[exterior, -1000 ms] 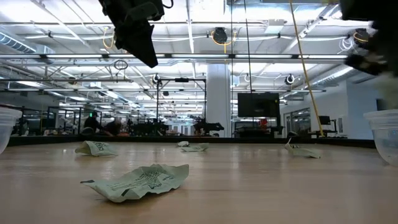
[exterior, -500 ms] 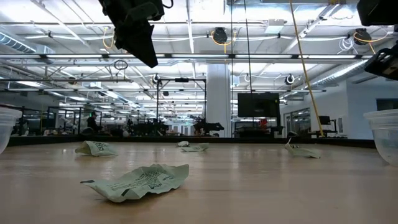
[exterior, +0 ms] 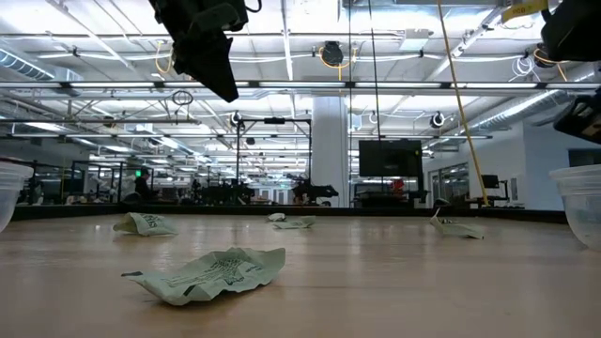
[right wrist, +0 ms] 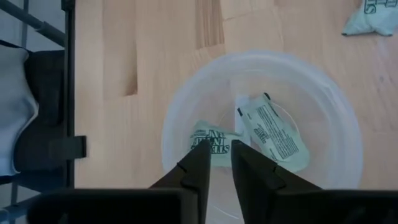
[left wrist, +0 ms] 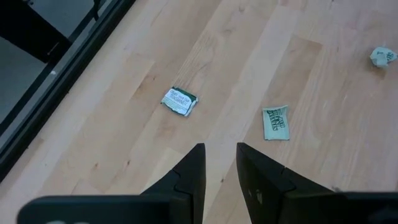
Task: Pick and place Stevia / Truvia into bins
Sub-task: Put the green truvia packet into the left transparent container
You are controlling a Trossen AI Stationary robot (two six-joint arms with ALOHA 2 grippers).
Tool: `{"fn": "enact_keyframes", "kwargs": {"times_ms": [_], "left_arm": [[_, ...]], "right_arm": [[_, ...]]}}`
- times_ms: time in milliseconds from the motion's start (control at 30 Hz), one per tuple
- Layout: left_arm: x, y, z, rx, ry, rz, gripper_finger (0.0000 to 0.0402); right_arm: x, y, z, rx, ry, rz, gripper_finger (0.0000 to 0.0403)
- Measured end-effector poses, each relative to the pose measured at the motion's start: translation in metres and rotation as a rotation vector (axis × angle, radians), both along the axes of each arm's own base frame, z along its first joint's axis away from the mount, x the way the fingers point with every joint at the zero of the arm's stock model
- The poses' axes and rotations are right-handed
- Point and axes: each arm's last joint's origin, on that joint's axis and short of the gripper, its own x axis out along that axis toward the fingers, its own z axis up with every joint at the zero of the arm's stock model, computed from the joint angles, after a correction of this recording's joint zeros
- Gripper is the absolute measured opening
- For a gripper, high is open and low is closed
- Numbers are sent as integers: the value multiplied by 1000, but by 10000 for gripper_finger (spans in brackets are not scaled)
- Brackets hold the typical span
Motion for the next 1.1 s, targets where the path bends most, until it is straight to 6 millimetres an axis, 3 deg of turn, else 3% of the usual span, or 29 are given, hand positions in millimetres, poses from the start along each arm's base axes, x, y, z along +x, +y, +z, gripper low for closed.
{"fn": "enact_keyframes", "kwargs": {"times_ms": [200,333,467,600,800,967,1100], "left_arm": [[0,0,0,1,0,-1,97],[2,0,1,9,-21,-12,97],[4,0,3,13,-45,-16,97],[4,0,3,14,-43,-18,97],[8,5,2,-9,-85,26,97],[22,18,-15,21,-103,25,97],[43,31,-46,60,-103,-7,97]], "right_arm": [[-2,-2,11,5,-80,53,87],[-4,-7,26,-65,-255,107,93],[-7,-18,40,-326,-449,126,93],[-6,-35,50,-673,-570,-10,93],[3,-64,57,-774,-542,-81,94],[10,-91,58,-804,-485,-214,94],[15,-105,53,-732,-476,-222,94]]}}
